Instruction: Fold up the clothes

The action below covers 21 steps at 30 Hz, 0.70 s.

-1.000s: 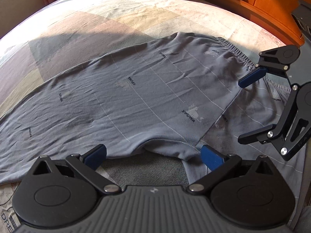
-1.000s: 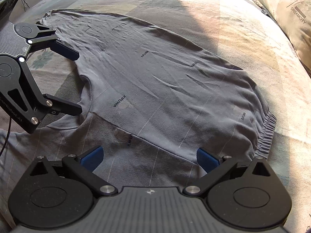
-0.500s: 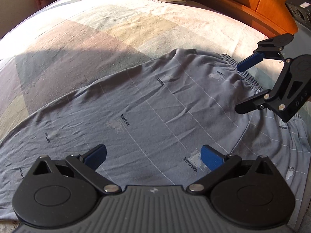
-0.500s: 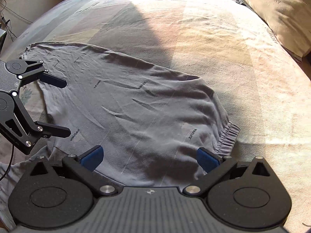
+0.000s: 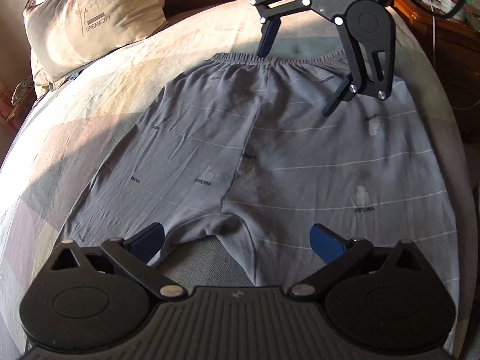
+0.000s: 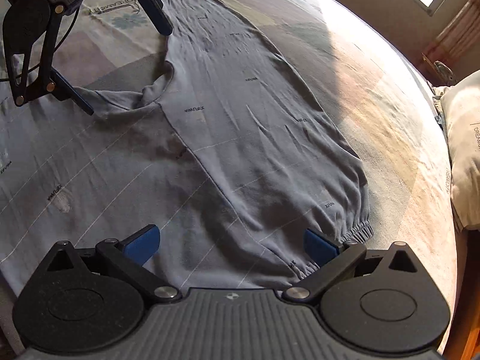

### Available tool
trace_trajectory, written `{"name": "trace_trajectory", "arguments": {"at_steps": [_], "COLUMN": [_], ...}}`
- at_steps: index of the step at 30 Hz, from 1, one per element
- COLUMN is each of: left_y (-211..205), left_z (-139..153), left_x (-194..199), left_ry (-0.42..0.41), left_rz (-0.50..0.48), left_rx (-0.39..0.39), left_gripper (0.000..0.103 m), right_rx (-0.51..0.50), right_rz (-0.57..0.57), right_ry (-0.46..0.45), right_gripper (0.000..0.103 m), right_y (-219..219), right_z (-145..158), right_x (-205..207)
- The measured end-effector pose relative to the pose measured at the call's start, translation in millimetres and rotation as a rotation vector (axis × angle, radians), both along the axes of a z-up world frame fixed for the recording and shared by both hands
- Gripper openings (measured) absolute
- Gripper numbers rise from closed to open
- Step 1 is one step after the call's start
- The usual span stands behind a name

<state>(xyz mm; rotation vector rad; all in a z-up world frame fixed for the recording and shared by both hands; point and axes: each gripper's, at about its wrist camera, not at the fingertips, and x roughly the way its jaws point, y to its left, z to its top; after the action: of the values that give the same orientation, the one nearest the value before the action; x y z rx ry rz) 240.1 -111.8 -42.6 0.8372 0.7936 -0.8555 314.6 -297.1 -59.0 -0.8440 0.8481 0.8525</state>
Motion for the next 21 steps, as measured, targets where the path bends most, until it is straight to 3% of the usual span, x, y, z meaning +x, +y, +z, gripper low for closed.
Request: {"name": "trace_trajectory", "arguments": {"at_steps": [6,11,13,15,21], "left_y": [-2,-24,-37,-52,-95], "left_z": [4,-10,-20,-32,-51], "left_x": [-77,-112,-122,-132,-142], "left_ry": [0.032,0.026,-0.013,-0.060,-0.146], "left_rz": [-0.112,-0.103,-0.097,-0.090,-0.038], "left_rx": [0.008,-0.013,-0.010,-0.003,-0.003], "left_gripper": [0.102,0.102,0.102,0.102,0.103], "right_rx": [-0.100,-0.132,-0.116,-0.048,-0.059], "right_rz": [0.114,0.168,0.164,0.086,0.130], "right_ry": [-0.046,0.001,0.062,0.165,0.032], "right_gripper": [0.103,0.103,0.103,0.103,0.103], "right_y": [-7,-18,-21,-24,-36], "right_z": [1,-2,-2,2,0], "right_x": [-69,-119,-127,-121,-105]}}
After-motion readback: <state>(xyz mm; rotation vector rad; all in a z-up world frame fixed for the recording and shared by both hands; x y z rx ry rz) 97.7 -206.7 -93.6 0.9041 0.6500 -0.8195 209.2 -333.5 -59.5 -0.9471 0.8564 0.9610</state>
